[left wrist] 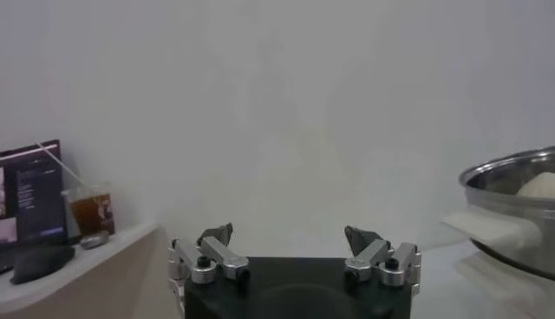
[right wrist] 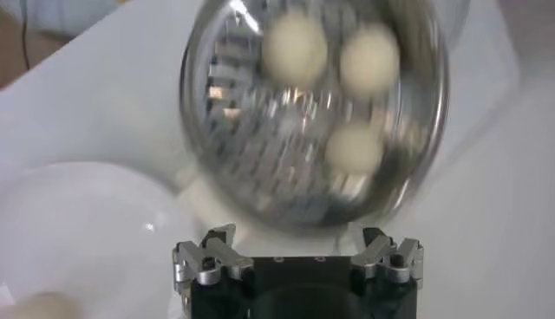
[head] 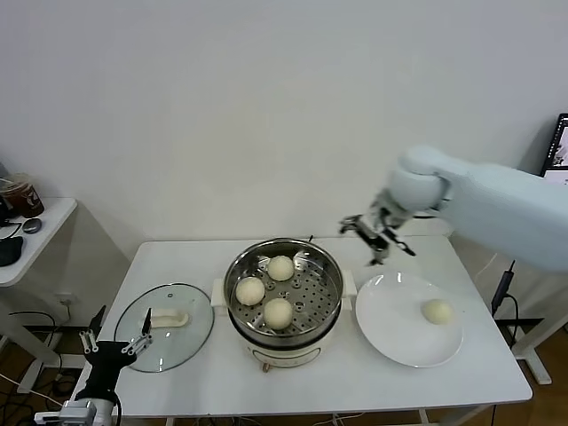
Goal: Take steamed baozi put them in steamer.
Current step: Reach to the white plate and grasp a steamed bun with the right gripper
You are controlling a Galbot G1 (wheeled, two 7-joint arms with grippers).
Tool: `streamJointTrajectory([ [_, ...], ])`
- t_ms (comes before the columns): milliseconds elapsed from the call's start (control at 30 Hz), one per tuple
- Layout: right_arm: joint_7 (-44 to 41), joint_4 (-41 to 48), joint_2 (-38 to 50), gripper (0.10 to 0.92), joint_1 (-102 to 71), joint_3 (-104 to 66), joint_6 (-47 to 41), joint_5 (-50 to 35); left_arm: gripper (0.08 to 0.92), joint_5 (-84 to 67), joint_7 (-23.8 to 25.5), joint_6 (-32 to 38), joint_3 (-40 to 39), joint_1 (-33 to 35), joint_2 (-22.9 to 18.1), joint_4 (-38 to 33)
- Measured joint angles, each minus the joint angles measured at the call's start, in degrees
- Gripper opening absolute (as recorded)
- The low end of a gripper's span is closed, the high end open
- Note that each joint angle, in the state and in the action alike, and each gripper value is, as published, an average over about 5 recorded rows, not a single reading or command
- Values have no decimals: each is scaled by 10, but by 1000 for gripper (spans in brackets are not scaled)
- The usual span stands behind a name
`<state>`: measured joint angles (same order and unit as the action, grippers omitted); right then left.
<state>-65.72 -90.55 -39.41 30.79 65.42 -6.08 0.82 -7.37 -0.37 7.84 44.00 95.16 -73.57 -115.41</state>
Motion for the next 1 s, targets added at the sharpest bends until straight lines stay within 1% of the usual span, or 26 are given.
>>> streamJointTrajectory([
  [200, -4, 22, 74, 823, -113, -86, -34, 29, 823, 3, 1, -3, -3, -1, 0, 0],
  [400, -2, 68, 103, 823, -236, -185, -40, 75, 823, 6, 1, -4, 0, 4, -2, 0],
  [667, 11, 144, 90, 823, -345, -275, -30, 138, 823, 10, 1, -3, 1, 11, -8, -1],
  [1000, 21, 217, 45, 817, -405, -322, -17, 185, 823, 11, 1, -3, 3, 15, -11, -3],
])
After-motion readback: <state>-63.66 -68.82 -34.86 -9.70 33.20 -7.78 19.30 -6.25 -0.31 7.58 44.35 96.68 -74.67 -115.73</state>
